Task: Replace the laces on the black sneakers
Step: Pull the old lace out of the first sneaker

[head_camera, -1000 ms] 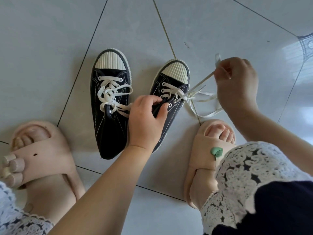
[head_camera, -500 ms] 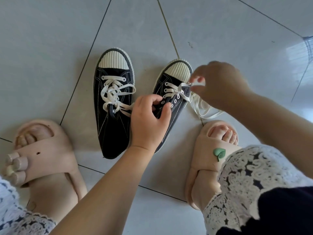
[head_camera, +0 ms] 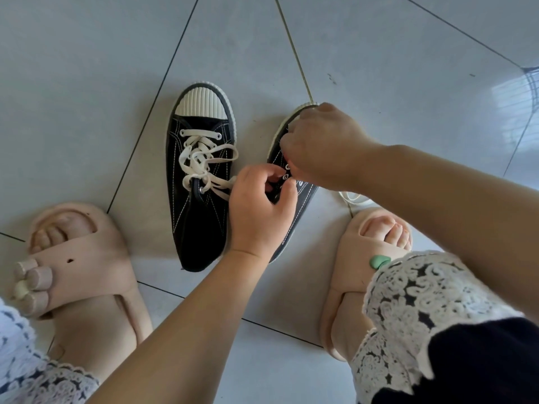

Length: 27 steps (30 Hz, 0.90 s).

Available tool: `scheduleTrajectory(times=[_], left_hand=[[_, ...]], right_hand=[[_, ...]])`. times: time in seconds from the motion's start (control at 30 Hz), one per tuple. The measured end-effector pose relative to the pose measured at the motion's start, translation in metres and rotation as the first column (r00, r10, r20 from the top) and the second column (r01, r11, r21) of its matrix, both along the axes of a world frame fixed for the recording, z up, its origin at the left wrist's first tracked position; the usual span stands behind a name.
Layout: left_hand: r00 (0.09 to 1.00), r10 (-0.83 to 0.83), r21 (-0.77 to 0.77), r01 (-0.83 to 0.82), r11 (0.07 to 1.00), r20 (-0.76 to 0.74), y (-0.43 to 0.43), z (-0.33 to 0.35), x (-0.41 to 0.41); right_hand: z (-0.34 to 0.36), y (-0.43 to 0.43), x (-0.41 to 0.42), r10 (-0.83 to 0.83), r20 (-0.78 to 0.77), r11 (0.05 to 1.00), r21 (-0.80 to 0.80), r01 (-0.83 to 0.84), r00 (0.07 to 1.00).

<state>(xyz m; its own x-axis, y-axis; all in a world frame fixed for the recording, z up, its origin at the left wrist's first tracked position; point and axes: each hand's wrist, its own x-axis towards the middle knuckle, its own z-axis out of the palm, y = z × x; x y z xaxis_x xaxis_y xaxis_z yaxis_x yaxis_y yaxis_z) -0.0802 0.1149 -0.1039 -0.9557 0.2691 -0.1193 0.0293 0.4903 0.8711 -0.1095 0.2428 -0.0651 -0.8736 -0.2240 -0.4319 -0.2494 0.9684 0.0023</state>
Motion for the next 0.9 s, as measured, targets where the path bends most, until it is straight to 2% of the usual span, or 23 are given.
scheduleTrajectory(times=[0.03, 0.1, 0.17, 0.23, 0.27, 0.37, 0.47, 0.53, 0.6, 0.63, 0.67, 0.7, 0.73, 0.77, 0.8, 0.83, 0.87, 0.9], left_hand=[[1.0, -0.005, 0.004, 0.005, 1.0, -0.004, 0.0, 0.0, 0.0], [1.0, -0.01, 0.008, 0.01, 1.0, -0.012, -0.001, 0.0, 0.0], [1.0, 0.018, 0.003, -0.018, 1.0, -0.014, -0.003, -0.002, -0.001], [0.999, 0.052, 0.002, -0.052, 0.999, -0.006, -0.004, -0.003, -0.003], [0.998, 0.058, 0.003, -0.058, 0.998, 0.003, -0.004, -0.003, -0.003], [0.998, 0.058, 0.002, -0.058, 0.998, 0.01, -0.004, -0.003, -0.004], [0.999, 0.051, -0.004, -0.051, 0.999, 0.005, -0.003, -0.003, -0.003], [0.999, 0.05, -0.008, -0.05, 0.999, 0.007, -0.003, -0.003, -0.003], [0.999, 0.042, -0.011, -0.042, 0.999, 0.007, -0.003, -0.003, -0.004], [0.999, 0.041, -0.013, -0.04, 0.999, 0.005, -0.003, -0.002, -0.004], [0.999, 0.042, -0.016, -0.042, 0.999, 0.004, -0.003, -0.002, -0.004], [0.999, 0.045, -0.02, -0.045, 0.999, 0.004, -0.003, -0.002, -0.004], [0.999, 0.046, -0.022, -0.046, 0.999, 0.004, -0.004, -0.002, -0.004], [0.999, 0.048, -0.021, -0.047, 0.999, 0.007, -0.004, -0.002, -0.004], [0.999, 0.049, -0.016, -0.049, 0.999, 0.015, -0.004, -0.002, -0.004], [0.998, 0.052, -0.008, -0.052, 0.999, 0.027, -0.004, -0.002, -0.004], [0.998, 0.054, -0.002, -0.054, 0.999, 0.036, -0.004, -0.002, -0.004], [0.998, 0.056, -0.001, -0.056, 0.998, 0.038, -0.004, -0.002, -0.005]], right_hand=[[0.001, 0.002, 0.0, -0.05, 0.012, 0.998, -0.04, 0.05, 0.999], [0.003, 0.011, -0.001, -0.3, 0.073, 0.936, -0.168, 0.308, 0.951], [0.006, 0.019, 0.002, -0.545, 0.187, 0.761, -0.3, 0.576, 0.817], [0.004, 0.023, 0.01, -0.666, 0.26, 0.593, -0.384, 0.708, 0.699], [0.003, 0.024, 0.014, -0.689, 0.272, 0.562, -0.386, 0.732, 0.672], [0.0, 0.03, 0.013, -0.652, 0.238, 0.617, -0.384, 0.686, 0.72], [0.007, 0.025, 0.001, -0.553, 0.229, 0.663, -0.461, 0.59, 0.801], [0.006, 0.013, -0.002, -0.409, 0.179, 0.804, -0.394, 0.446, 0.895], [0.001, 0.002, -0.004, -0.253, 0.092, 0.935, -0.231, 0.268, 0.963], [0.0, 0.001, -0.007, -0.238, 0.056, 0.951, -0.192, 0.244, 0.97], [-0.001, 0.004, -0.009, -0.311, 0.028, 0.925, -0.221, 0.309, 0.95], [-0.002, 0.009, -0.012, -0.485, 0.044, 0.825, -0.307, 0.474, 0.873], [0.001, 0.015, -0.014, -0.698, 0.133, 0.595, -0.44, 0.673, 0.704], [0.006, 0.02, -0.014, -0.828, 0.308, 0.244, -0.555, 0.795, 0.469], [0.009, 0.024, -0.011, -0.837, 0.491, -0.098, -0.568, 0.817, 0.241], [0.009, 0.027, -0.006, -0.794, 0.598, -0.274, -0.512, 0.814, 0.109], [0.007, 0.029, -0.001, -0.777, 0.625, -0.282, -0.459, 0.842, 0.08], [0.003, 0.03, 0.003, -0.805, 0.576, -0.154, -0.433, 0.888, 0.141]])
